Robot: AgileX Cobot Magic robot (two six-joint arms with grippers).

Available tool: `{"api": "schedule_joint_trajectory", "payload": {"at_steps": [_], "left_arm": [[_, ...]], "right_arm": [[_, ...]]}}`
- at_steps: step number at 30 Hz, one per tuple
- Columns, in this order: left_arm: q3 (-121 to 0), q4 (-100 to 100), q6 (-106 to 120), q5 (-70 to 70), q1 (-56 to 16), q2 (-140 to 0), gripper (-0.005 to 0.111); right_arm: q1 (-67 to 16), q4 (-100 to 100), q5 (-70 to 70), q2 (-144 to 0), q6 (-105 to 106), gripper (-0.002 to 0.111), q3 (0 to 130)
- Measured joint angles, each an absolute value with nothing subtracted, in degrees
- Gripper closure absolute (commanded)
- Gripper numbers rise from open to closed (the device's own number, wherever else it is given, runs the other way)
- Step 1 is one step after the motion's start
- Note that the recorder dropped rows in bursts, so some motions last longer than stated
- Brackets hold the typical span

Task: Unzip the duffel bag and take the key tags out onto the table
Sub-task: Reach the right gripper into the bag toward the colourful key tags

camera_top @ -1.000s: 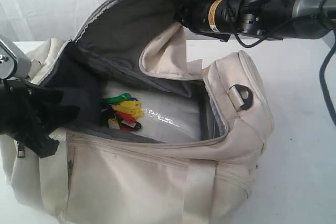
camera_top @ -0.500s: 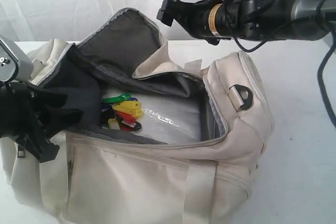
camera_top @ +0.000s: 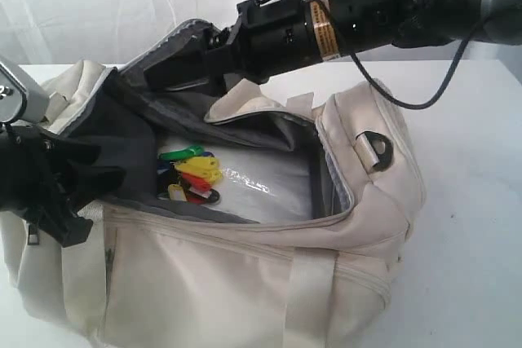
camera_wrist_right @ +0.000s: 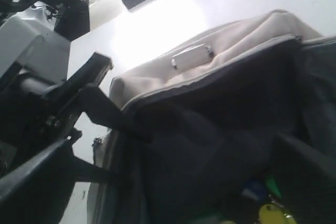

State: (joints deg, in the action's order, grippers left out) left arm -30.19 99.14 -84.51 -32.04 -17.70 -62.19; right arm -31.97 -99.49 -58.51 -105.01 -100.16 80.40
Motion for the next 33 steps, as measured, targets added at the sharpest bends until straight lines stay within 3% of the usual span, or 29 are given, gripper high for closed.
{"api": "schedule_joint_trajectory", "payload": {"at_steps": [7,11,24,33], "left_arm": [[-30.19,99.14,-84.74,-30.73,-17.7,-59.25,0.056],[-30.19,98.98,-84.74,-29.15,-17.7,-55.46,0.056],[-30.11,93.65,-86.89,-27.15,-17.7,-40.28,0.058],[-30.11,94.37,-88.54,-23.98,-17.7,-31.14,0.061]], "right_arm": [[-34.79,-99.95,-51.45,-105.01,-92.8,0.037,74.34],[-35.83,-100.17,-46.51,-105.01,-88.79,0.043,70.44],[-37.6,-100.29,-36.09,-106.18,-79.94,0.044,64.22],[-45.87,-98.98,-20.74,-109.36,-70.79,0.044,64.08]]}}
